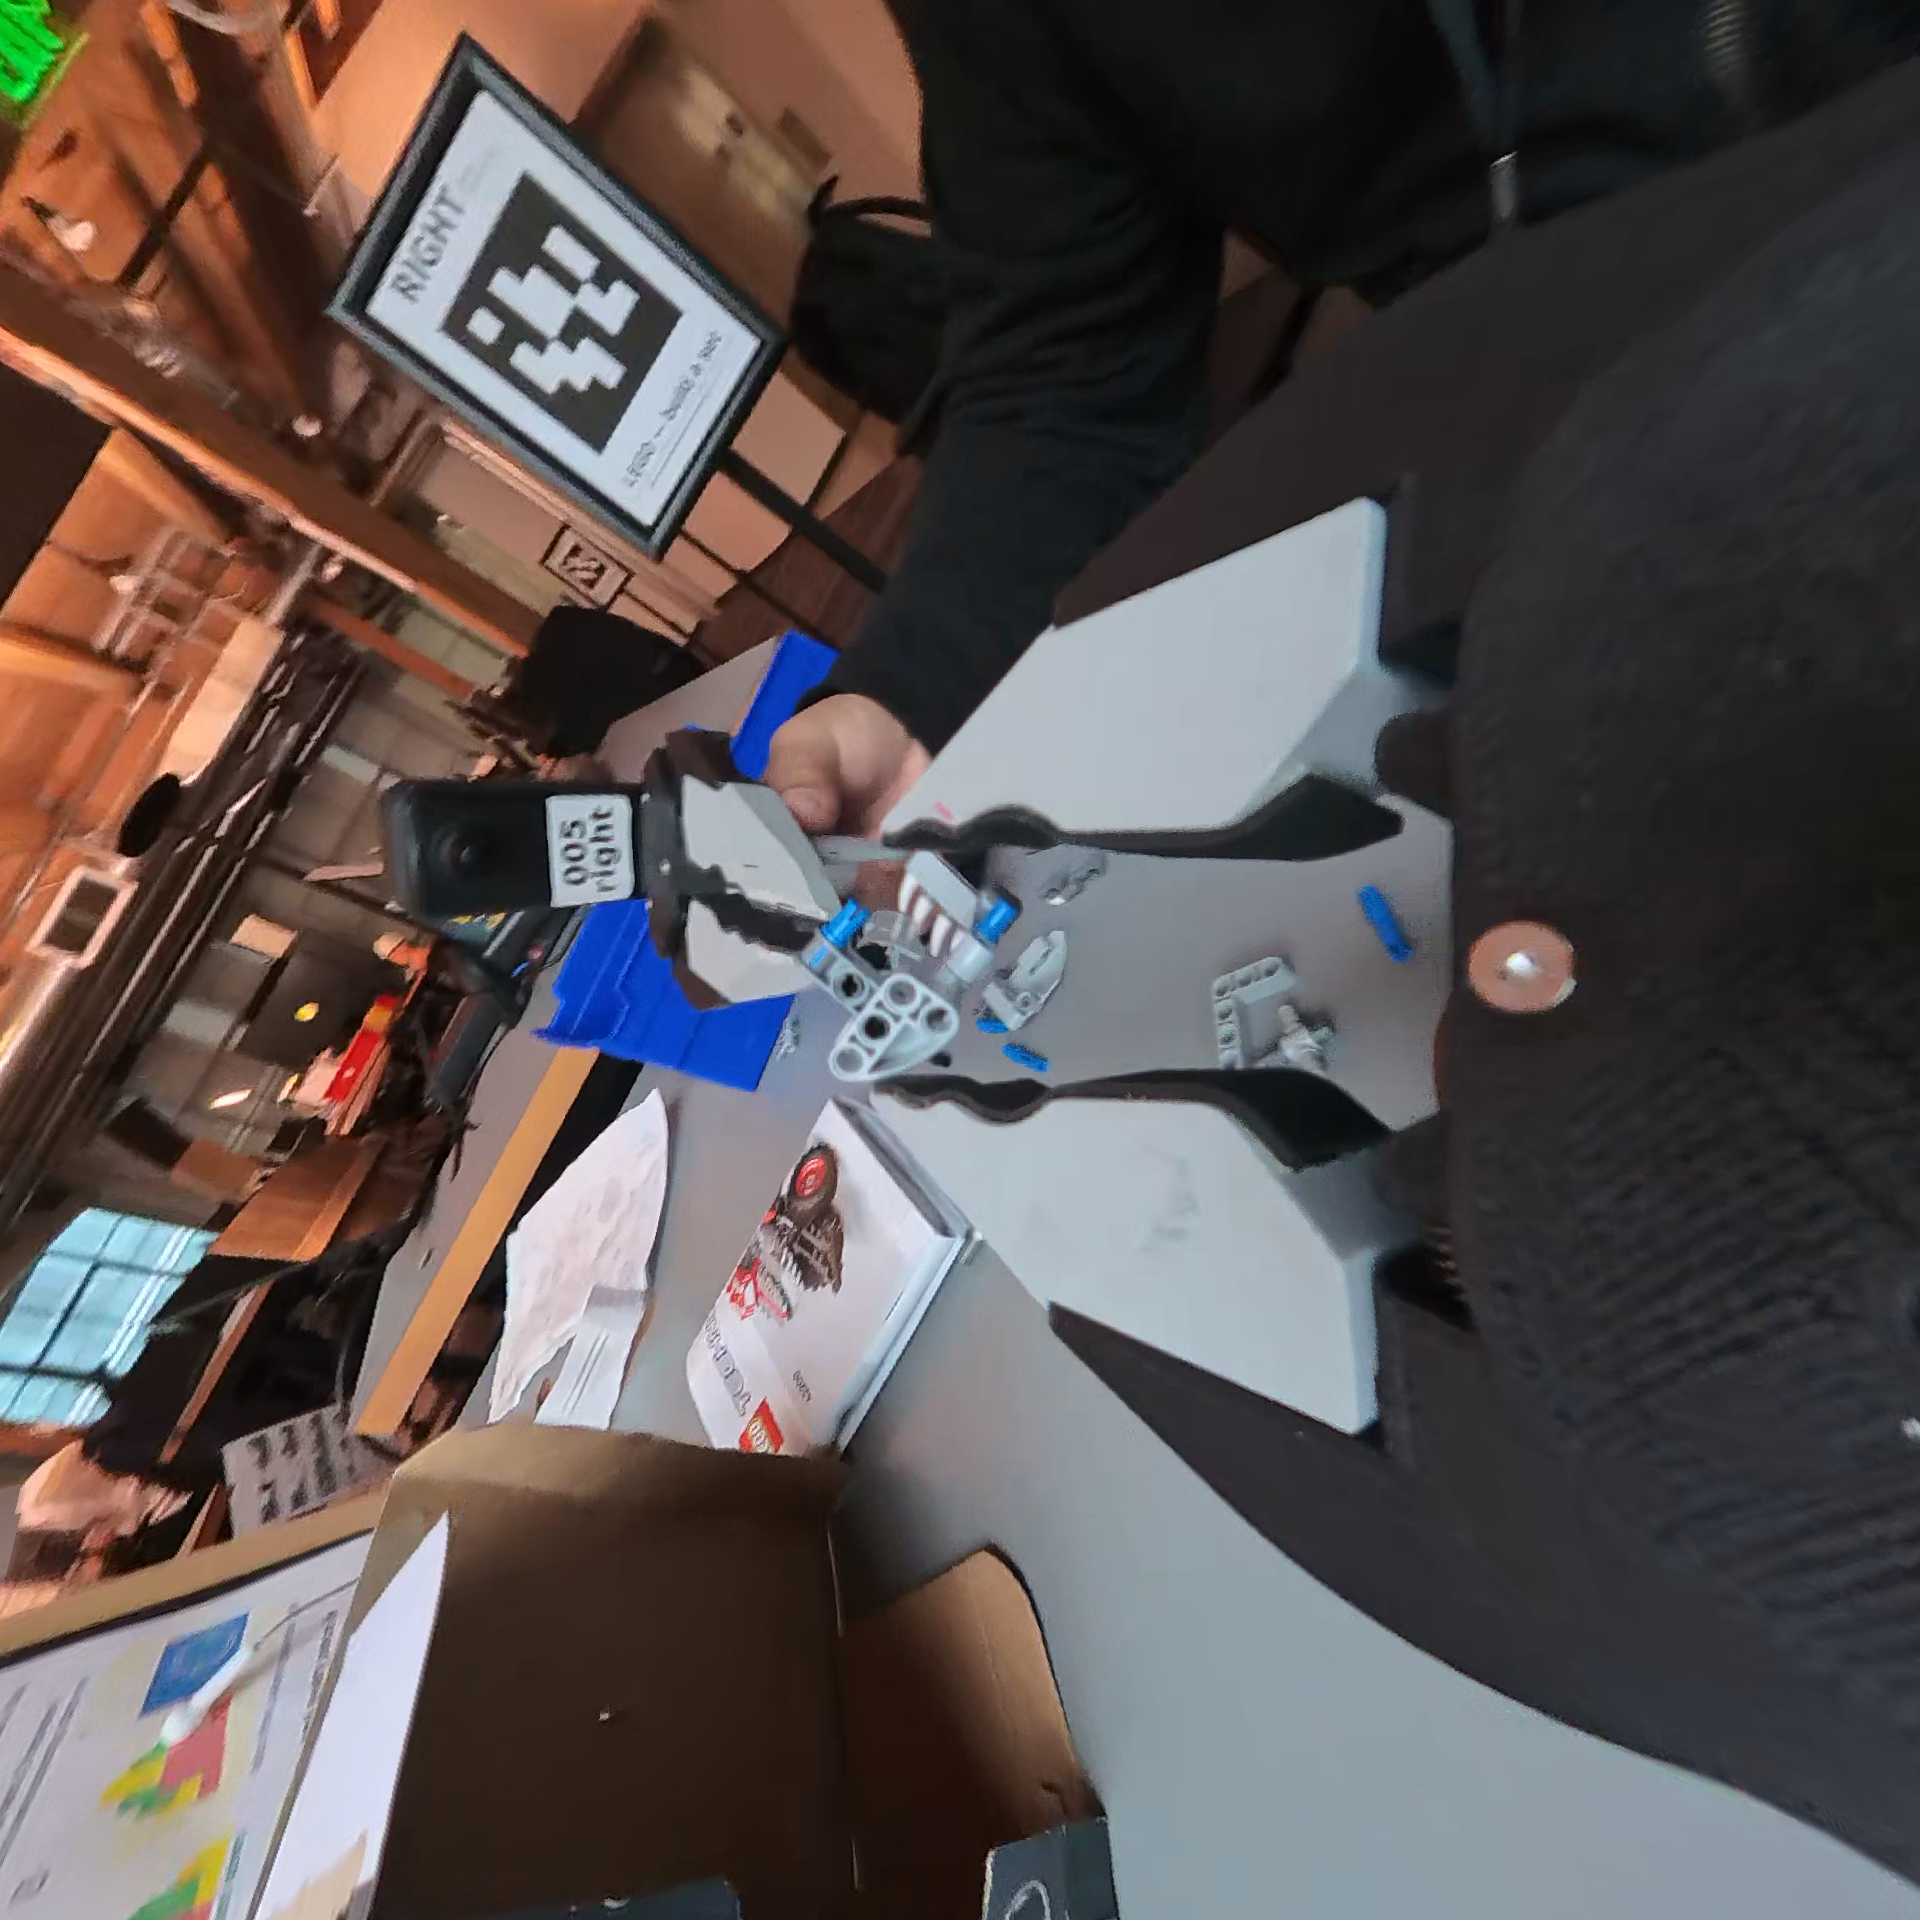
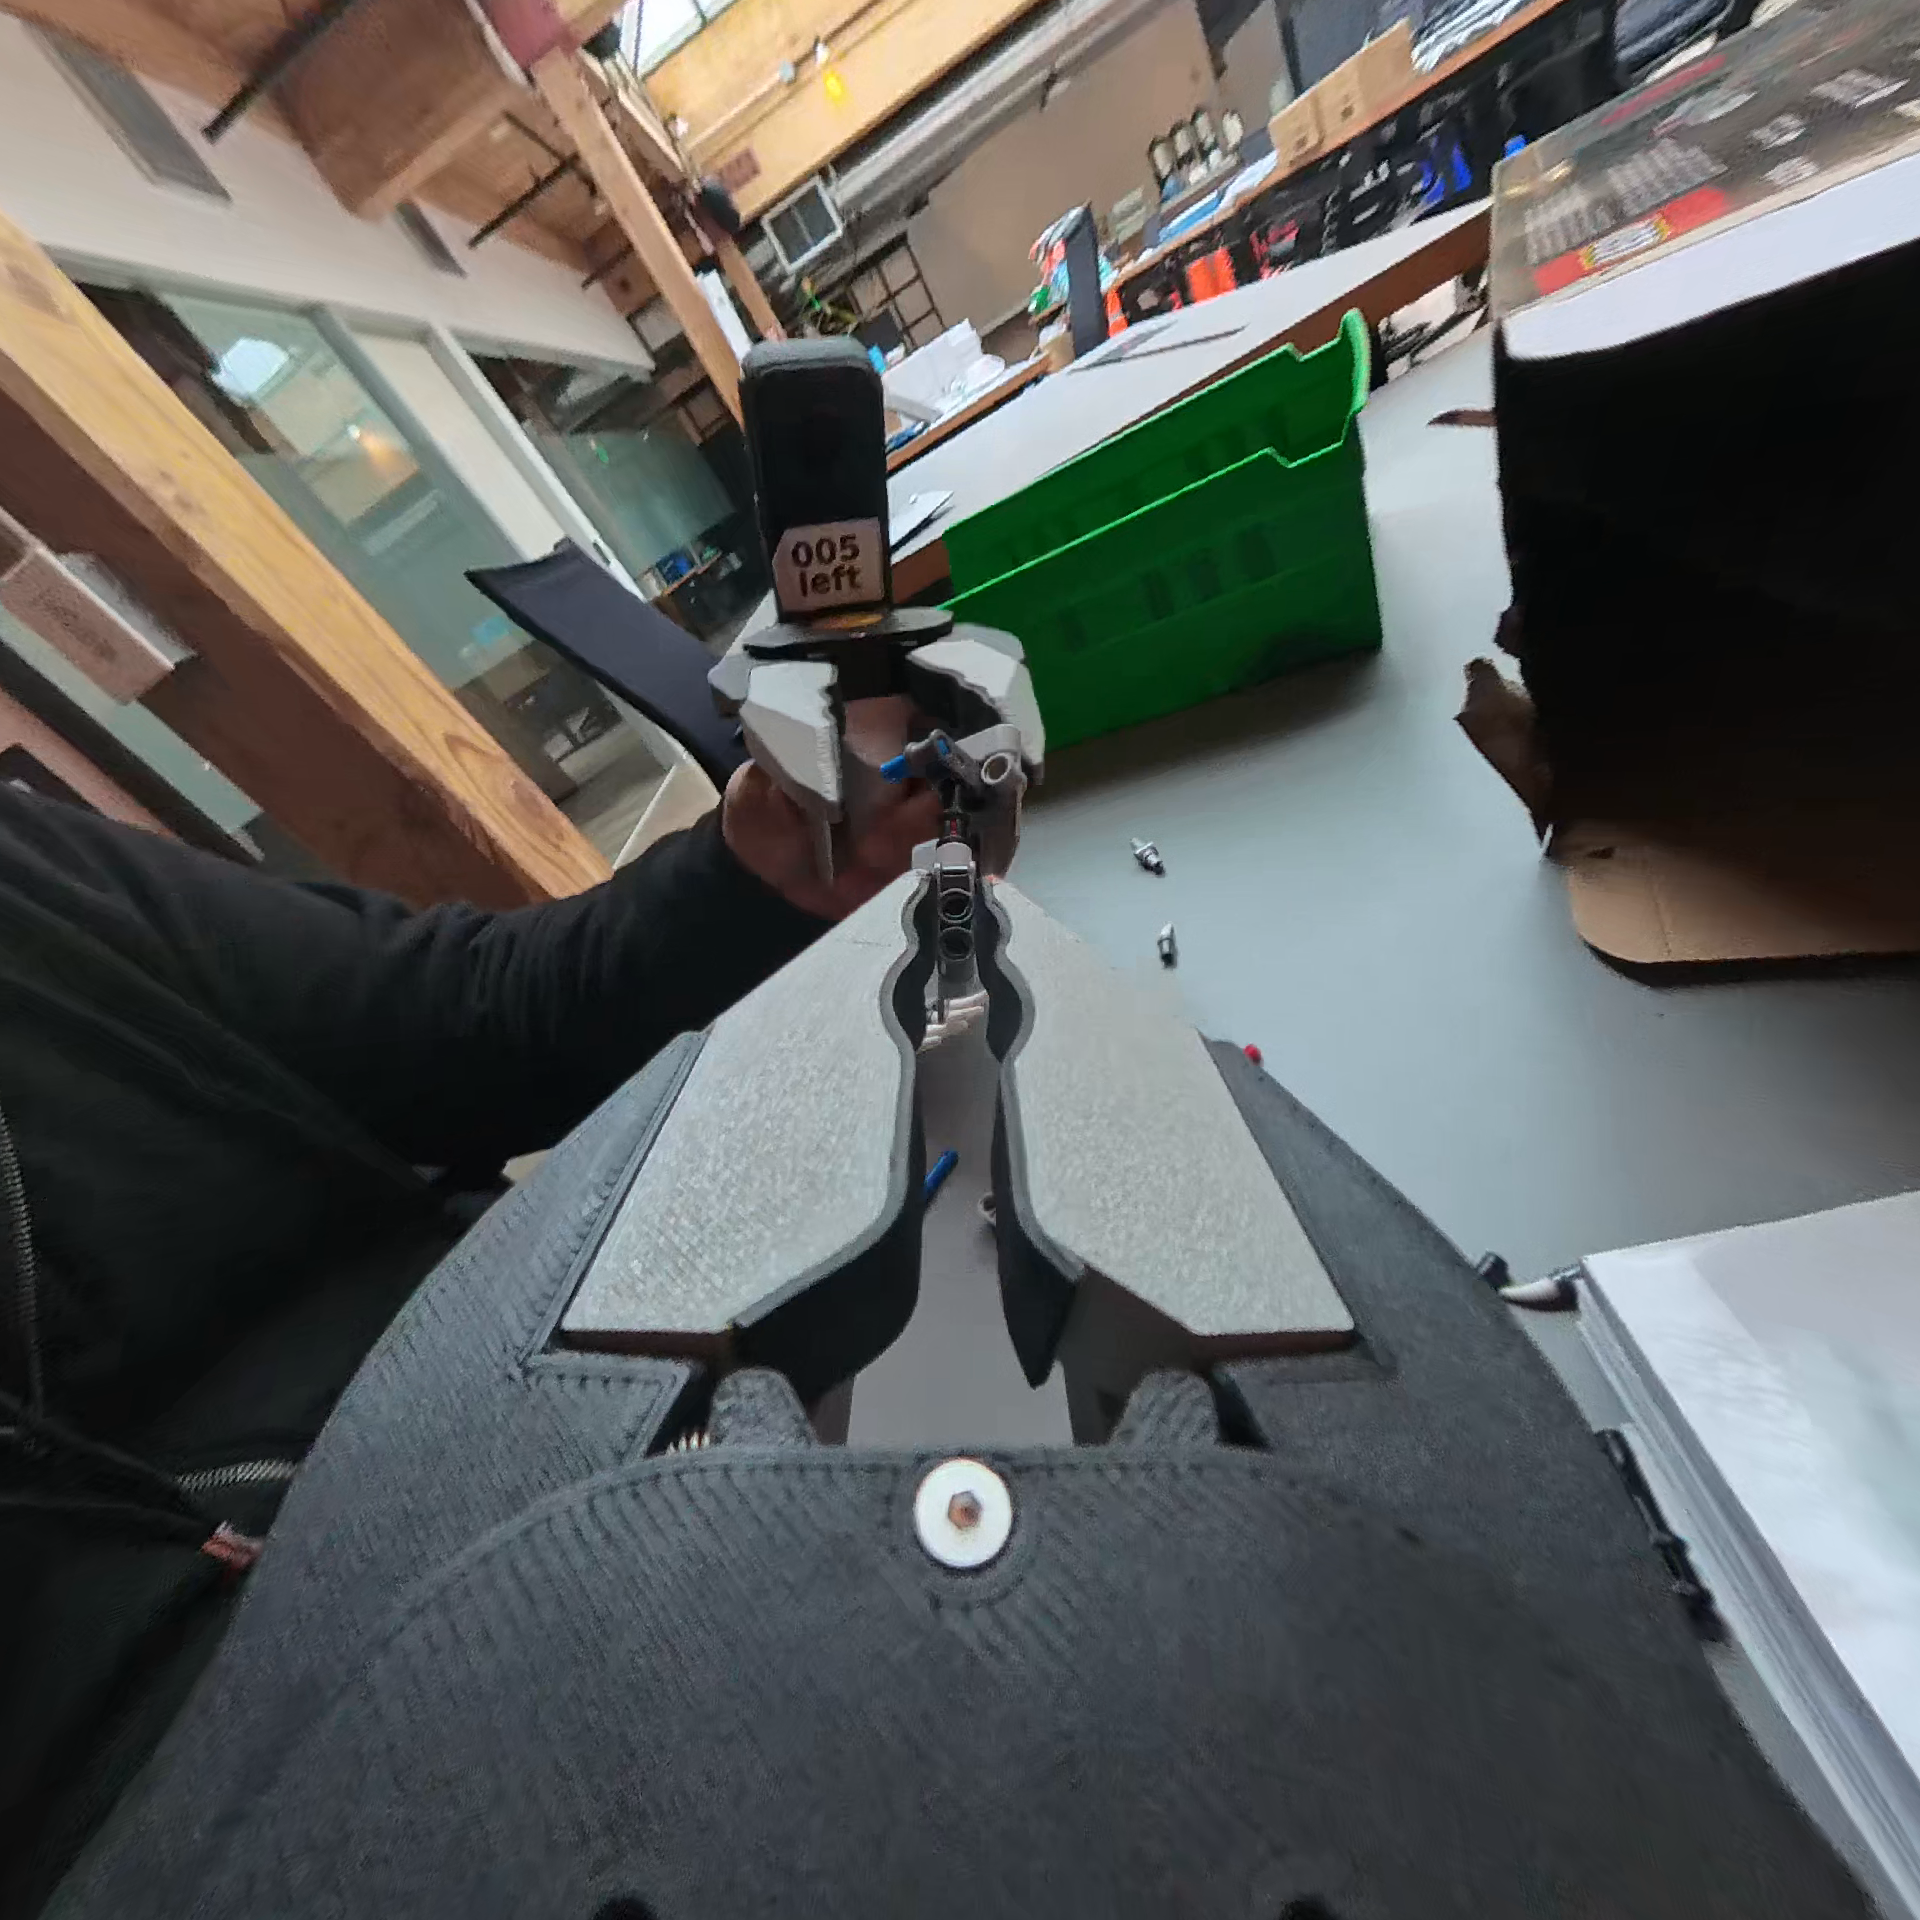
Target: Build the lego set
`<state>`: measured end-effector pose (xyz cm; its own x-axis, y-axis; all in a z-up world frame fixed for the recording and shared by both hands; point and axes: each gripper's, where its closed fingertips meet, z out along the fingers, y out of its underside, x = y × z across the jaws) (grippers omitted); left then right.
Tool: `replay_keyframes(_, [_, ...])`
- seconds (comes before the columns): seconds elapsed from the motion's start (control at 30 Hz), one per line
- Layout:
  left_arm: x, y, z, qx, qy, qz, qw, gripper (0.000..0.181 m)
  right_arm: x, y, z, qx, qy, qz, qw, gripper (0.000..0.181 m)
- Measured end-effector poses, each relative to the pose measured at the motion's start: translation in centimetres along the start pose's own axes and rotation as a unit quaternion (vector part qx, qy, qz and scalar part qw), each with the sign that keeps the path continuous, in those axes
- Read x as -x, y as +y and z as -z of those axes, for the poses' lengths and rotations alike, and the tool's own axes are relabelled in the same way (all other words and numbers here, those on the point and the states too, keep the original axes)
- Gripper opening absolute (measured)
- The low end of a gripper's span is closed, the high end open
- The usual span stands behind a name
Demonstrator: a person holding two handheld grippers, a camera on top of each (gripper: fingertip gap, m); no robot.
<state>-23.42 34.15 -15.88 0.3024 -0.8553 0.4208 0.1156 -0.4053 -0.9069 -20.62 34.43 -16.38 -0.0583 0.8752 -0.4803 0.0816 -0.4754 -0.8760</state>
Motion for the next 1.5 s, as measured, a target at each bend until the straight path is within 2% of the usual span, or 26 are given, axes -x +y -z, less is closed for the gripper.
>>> replay_keyframes(0.13, [-0.6,0.6,1.0,0.038,0.02,-0.035,0.999,0.029,0.8,0.6,0.5,0.034,-0.028,-0.009,0.999,0.003])
replay_keyframes(0.23, [-1.9,0.6,1.1,0.047,0.048,-0.065,0.996,0.032,1.3,1.7,0.7,0.073,-0.045,-0.009,0.996,0.003])
replay_keyframes(0.3, [-3.0,1.6,0.9,0.074,0.074,-0.081,0.991,0.032,1.6,1.9,0.7,0.081,-0.053,-0.007,0.995,0.003])
replay_keyframes(0.4, [-3.3,3.0,0.2,0.105,0.073,-0.111,0.986,0.038,2.7,2.7,0.6,0.105,-0.088,-0.016,0.99,0.003])
replay_keyframes(0.47, [-2.8,3.3,-0.2,0.112,0.049,-0.123,0.985,0.045,3.0,3.3,0.4,0.123,-0.095,-0.014,0.988,0.004])
replay_keyframes(0.53, [-3.7,4.0,-0.2,0.128,0.073,-0.132,0.98,0.046,3.0,3.3,0.3,0.121,-0.094,-0.011,0.988,0.003])
replay_keyframes(0.63, [-4.1,4.7,-0.3,0.141,0.079,-0.139,0.977,0.035,3.2,2.9,0.5,0.108,-0.107,-0.019,0.988,0.003])
replay_keyframes(0.67, [-3.8,4.8,-0.3,0.144,0.073,-0.139,0.977,0.025,3.2,3.0,0.5,0.109,-0.109,-0.021,0.988,0.003])
replay_keyframes(0.8, [-3.6,4.4,-0.3,0.133,0.068,-0.138,0.979,0.024,3.2,2.8,0.4,0.104,-0.103,-0.006,0.989,0.003])
replay_keyframes(0.83, [-3.7,4.3,-0.3,0.128,0.07,-0.135,0.98,0.024,3.4,2.7,0.4,0.103,-0.104,0.005,0.989,0.005])
replay_keyframes(0.93, [-3.4,4.3,-0.4,0.13,0.063,-0.122,0.982,0.024,3.7,2.4,0.0,0.108,-0.078,0.077,0.988,0.033])
replay_keyframes(0.97, [-3.2,4.3,-0.4,0.131,0.059,-0.119,0.983,0.024,4.1,2.6,-0.2,0.113,-0.073,0.11,0.985,0.034])
replay_keyframes(1.07, [-3.3,4.7,-0.8,0.135,0.063,-0.103,0.983,0.024,3.1,3.4,-0.9,0.138,-0.017,0.175,0.975,0.008])
replay_keyframes(1.23, [-3.1,5.0,-1.5,0.138,0.051,-0.1,0.984,0.024,2.4,5.0,-1.3,0.183,0.004,0.196,0.963,0.011])
replay_keyframes(1.3, [-2.9,5.0,-1.4,0.138,0.046,-0.099,0.984,0.024,2.4,5.1,-1.4,0.184,0.007,0.205,0.961,0.005])
replay_keyframes(1.5, [-3.1,4.4,-1.4,0.124,0.029,-0.119,0.985,0.023,2.4,4.9,-1.2,0.187,0.016,0.225,0.956,0.004])
